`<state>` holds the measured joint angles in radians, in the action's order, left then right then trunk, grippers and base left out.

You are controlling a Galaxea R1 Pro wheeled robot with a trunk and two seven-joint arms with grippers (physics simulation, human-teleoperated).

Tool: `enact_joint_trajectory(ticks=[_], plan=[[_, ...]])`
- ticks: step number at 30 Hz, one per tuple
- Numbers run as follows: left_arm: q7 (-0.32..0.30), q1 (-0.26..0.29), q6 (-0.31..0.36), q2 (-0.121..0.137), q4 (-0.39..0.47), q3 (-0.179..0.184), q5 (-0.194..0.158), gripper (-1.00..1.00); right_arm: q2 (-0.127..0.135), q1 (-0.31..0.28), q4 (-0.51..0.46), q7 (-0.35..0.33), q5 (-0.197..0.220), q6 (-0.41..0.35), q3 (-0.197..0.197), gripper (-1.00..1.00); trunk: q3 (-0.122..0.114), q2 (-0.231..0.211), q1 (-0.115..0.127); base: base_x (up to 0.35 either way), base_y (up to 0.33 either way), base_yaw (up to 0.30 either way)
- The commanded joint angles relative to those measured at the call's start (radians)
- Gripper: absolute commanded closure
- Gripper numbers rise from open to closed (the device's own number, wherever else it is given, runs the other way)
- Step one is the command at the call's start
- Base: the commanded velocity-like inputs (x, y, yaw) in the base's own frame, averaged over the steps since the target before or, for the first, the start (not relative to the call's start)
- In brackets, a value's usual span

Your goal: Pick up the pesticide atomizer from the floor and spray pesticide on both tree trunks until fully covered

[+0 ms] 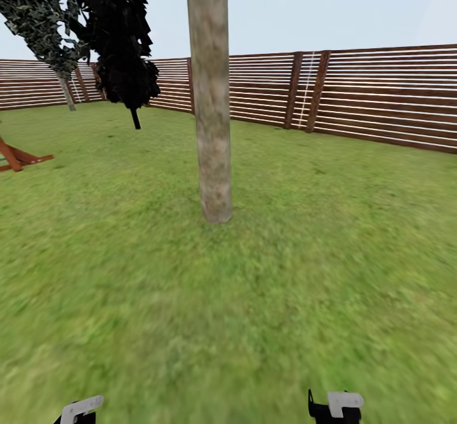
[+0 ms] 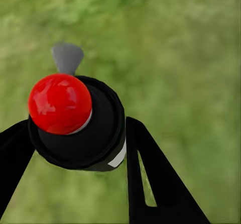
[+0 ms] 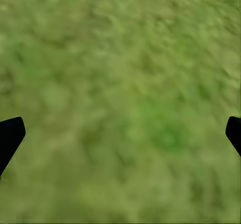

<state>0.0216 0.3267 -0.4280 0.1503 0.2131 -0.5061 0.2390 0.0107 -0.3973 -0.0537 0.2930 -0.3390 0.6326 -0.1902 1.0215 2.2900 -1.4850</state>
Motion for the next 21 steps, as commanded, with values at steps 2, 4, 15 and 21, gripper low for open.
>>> enact_joint_trajectory(ticks=[2, 4, 15, 21], plan=[[0.000, 0.000, 0.000, 0.000, 0.000, 0.000, 0.000, 1.00, 0.000, 0.000, 0.000, 0.000, 0.000, 0.000, 0.000, -1.00, 0.000, 0.000, 0.000, 0.338, 0.000, 0.000], [0.000, 0.000, 0.000, 0.000, 0.000, 0.000, 0.000, 1.00, 0.000, 0.000, 0.000, 0.000, 0.000, 0.000, 0.000, -1.00, 0.000, 0.000, 0.000, 0.338, 0.000, 0.000], [0.000, 0.000, 0.000, 0.000, 0.000, 0.000, 0.000, 1.00, 0.000, 0.000, 0.000, 0.000, 0.000, 0.000, 0.000, -1.00, 0.000, 0.000, 0.000, 0.338, 0.000, 0.000], [0.000, 0.000, 0.000, 0.000, 0.000, 0.000, -0.001, 1.00, 0.000, 0.000, 0.000, 0.000, 0.000, 0.000, 0.000, -1.00, 0.000, 0.000, 0.000, 0.338, 0.000, 0.000]])
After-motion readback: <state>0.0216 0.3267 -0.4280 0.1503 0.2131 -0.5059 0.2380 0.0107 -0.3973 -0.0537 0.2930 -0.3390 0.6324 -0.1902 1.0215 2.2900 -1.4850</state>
